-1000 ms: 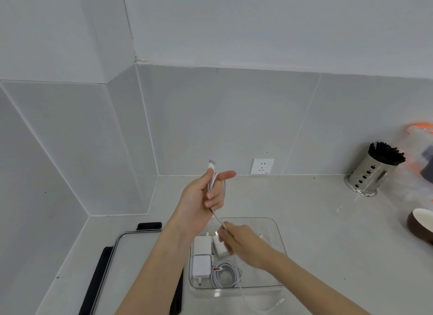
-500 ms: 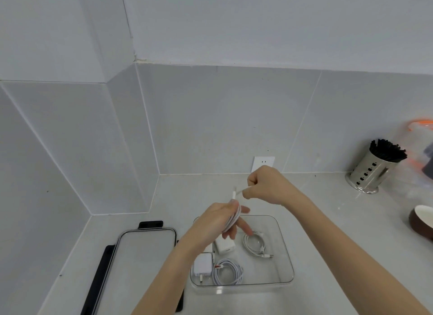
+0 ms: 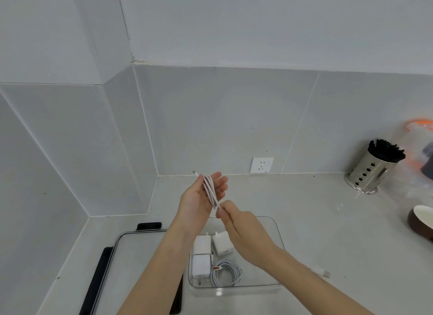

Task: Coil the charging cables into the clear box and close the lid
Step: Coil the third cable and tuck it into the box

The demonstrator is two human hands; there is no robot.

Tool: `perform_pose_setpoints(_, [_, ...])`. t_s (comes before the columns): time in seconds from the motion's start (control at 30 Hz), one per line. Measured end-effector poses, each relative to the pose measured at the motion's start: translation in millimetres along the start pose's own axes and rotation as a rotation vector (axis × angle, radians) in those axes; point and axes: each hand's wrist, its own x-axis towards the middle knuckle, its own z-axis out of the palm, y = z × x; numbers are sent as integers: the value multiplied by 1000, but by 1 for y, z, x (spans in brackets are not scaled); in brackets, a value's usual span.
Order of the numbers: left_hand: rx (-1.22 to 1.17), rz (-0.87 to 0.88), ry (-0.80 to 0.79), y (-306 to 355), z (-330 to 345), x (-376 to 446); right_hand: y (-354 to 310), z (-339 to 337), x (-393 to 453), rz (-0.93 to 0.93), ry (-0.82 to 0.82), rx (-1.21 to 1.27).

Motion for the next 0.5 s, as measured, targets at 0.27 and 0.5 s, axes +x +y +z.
perform_pose_setpoints(0.27, [-414,-71,-244,17,-1,-9,35,10,6,311,-238,779])
perform_pose_setpoints(0.5, [-87,-236,-380,10,-13,-18,46,-25,37,355,-264,1066])
